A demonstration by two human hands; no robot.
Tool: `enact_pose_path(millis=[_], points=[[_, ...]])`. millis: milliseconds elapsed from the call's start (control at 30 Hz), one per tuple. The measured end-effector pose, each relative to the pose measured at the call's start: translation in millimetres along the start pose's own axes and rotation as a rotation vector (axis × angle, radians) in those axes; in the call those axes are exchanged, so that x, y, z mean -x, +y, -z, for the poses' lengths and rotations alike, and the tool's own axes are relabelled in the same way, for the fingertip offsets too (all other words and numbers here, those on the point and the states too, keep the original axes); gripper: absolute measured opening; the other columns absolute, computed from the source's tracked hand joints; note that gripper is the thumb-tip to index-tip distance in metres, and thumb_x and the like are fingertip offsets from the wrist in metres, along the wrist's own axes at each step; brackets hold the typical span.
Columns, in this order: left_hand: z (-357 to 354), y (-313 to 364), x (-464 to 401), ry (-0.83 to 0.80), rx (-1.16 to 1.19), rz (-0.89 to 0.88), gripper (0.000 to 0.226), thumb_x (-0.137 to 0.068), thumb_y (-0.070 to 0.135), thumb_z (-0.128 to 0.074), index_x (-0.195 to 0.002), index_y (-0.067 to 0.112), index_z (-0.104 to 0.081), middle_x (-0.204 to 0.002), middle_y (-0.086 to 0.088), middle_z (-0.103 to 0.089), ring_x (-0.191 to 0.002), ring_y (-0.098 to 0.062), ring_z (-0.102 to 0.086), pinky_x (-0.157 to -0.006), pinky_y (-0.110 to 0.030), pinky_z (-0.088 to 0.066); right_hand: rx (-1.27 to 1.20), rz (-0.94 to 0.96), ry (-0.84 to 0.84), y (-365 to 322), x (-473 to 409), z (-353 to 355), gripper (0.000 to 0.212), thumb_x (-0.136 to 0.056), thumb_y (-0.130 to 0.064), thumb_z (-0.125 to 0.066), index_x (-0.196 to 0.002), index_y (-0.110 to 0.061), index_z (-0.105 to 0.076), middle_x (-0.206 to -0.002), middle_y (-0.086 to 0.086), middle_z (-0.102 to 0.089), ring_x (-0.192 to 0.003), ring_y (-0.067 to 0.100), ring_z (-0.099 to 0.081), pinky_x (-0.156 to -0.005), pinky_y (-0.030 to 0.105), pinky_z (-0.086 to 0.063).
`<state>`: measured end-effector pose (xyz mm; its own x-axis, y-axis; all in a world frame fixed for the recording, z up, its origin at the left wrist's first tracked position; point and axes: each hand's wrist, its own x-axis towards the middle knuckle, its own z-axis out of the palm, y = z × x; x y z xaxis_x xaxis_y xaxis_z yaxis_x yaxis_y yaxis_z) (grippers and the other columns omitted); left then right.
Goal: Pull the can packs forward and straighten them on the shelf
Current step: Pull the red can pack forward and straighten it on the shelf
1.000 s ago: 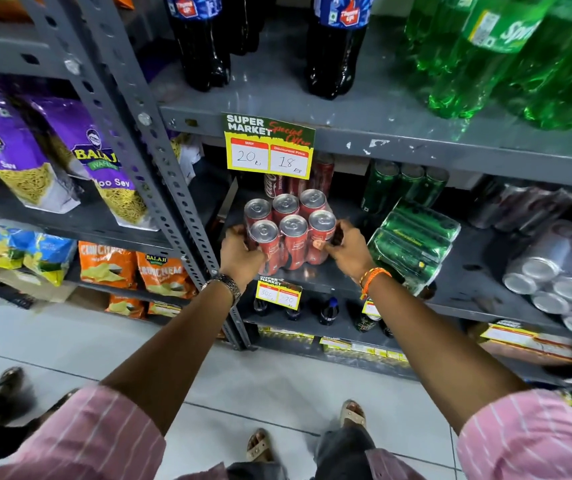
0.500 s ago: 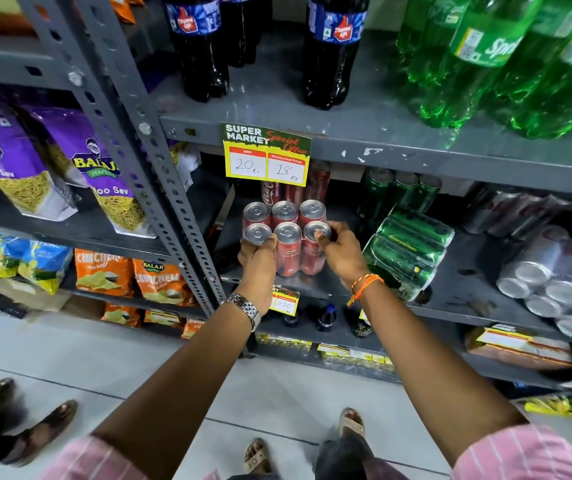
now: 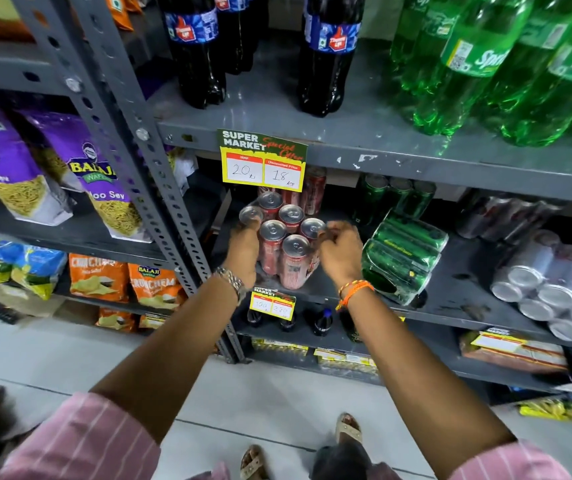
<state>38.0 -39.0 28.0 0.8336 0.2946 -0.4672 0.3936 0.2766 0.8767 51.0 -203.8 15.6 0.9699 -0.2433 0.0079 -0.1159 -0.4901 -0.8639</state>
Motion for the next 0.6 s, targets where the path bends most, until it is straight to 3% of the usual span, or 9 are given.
enact_pose_path(millis=[100,167,233,400,500,600], points=[[-7,-26,22,-0.047,0.024,0.001,0.047,-0.092,0.032,-0.062,-0.136,0.014,-0.057,-0.126,-0.004,-0.070,-0.109,-0.022,-0.068,-0.105,-0.043,-0.049,0.026,0.005,-0.149,-6,-20,-3,0.024,-0.086,-0.005,-0.051,-0.097,-0.003,-0.072,-0.108,0.021,-0.074,-0.097,0.025,-0.064,-0.093,0.038,-0.050],[-14,-36,30,-0.066,0.025,-0.060,0.040,-0.091,0.013,-0.064,-0.130,0.019,-0.055,-0.131,-0.003,-0.067,-0.111,-0.017,-0.067,-0.108,-0.043,-0.047,0.030,-0.034,-0.237,-7,-28,-4,0.028,-0.088,-0.007,-0.050,-0.101,-0.007,-0.074,-0.110,0.016,-0.076,-0.101,0.026,-0.067,-0.095,0.039,-0.053],[-18,-38,31,-0.083,0.003,-0.130,0.045,-0.092,0.004,-0.061,-0.132,0.022,-0.054,-0.138,-0.007,-0.065,-0.124,-0.025,-0.064,-0.111,-0.048,-0.047,0.033,-0.053,-0.260,-4,-30,-3,0.034,-0.087,-0.006,-0.047,-0.107,-0.010,-0.075,-0.111,0.013,-0.076,-0.108,0.030,-0.069,-0.098,0.043,-0.054],[-12,-28,24,-0.082,-0.071,-0.189,0.039,-0.090,0.026,-0.061,-0.127,0.037,-0.054,-0.140,-0.001,-0.064,-0.129,-0.023,-0.061,-0.112,-0.048,-0.047,0.027,-0.050,-0.228,-1,-18,1,0.034,-0.086,-0.005,-0.047,-0.105,-0.010,-0.075,-0.109,0.014,-0.076,-0.107,0.032,-0.069,-0.096,0.045,-0.054],[-7,-23,11,-0.074,-0.091,-0.165,0.050,-0.091,0.035,-0.058,-0.138,0.023,-0.054,-0.139,-0.006,-0.065,-0.126,-0.027,-0.064,-0.110,-0.049,-0.049,0.034,-0.050,-0.213,0,-2,0,0.034,-0.086,-0.003,-0.046,-0.102,-0.010,-0.075,-0.107,0.014,-0.077,-0.105,0.032,-0.069,-0.094,0.042,-0.055],[-4,-13,-12,-0.078,-0.157,-0.100,0.046,-0.099,0.035,-0.051,-0.140,0.015,-0.054,-0.138,-0.015,-0.065,-0.124,-0.035,-0.064,-0.109,-0.056,-0.049,0.001,-0.072,-0.192,0,21,-4,0.034,-0.085,-0.003,-0.046,-0.098,-0.013,-0.075,-0.104,0.011,-0.077,-0.101,0.030,-0.070,-0.088,0.036,-0.055]])
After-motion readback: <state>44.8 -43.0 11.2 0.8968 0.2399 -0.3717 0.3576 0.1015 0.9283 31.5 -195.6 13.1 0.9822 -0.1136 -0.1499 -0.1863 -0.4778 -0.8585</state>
